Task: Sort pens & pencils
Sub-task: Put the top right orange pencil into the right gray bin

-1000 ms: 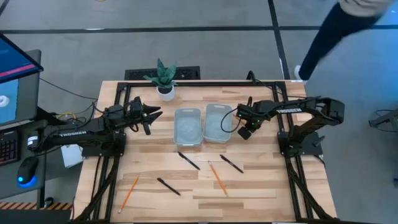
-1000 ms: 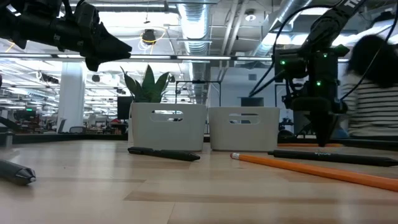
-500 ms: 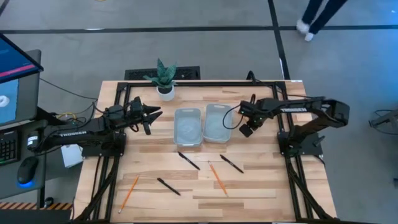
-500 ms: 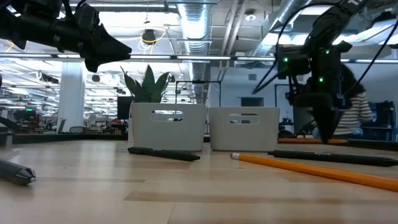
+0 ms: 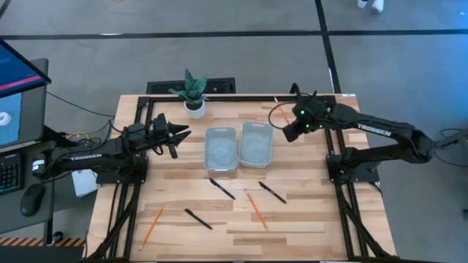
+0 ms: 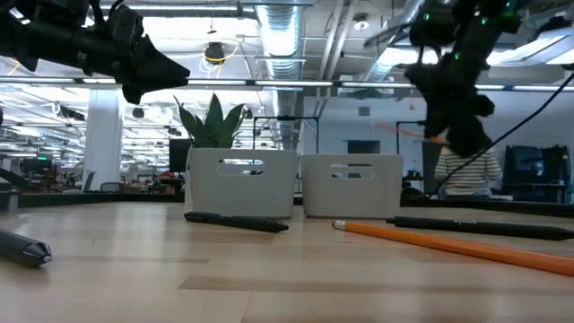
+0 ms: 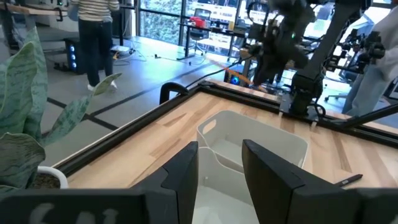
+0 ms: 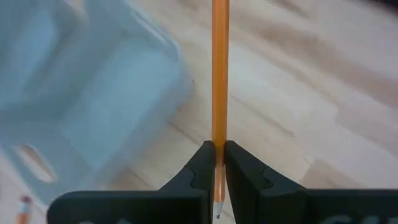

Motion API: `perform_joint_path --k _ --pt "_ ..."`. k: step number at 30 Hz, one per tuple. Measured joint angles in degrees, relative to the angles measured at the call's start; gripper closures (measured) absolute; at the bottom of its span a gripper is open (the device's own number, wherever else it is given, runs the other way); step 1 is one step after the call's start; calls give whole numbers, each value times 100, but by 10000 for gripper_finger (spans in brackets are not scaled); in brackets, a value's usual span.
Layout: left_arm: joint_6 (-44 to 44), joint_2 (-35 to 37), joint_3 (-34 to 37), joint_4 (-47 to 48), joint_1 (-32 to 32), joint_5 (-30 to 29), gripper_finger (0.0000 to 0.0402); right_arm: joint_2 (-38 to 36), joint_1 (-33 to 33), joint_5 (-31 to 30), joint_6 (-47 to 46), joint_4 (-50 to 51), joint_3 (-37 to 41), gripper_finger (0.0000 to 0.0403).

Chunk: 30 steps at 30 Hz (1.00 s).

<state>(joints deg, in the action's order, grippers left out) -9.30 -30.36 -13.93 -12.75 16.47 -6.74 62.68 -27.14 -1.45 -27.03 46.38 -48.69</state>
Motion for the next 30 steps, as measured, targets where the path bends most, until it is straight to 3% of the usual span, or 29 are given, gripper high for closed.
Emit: perform_joint_path --k 7,19,30 --pt "11 1 0 0 0 -13 287 4 245 309 -99 -773 -383 352" --pt "68 1 2 -19 0 -20 287 832 1025 515 -498 -1611 -454 352" --pt "68 -1 1 9 0 -19 287 1667 1688 514 -1229 -1691 -452 352"
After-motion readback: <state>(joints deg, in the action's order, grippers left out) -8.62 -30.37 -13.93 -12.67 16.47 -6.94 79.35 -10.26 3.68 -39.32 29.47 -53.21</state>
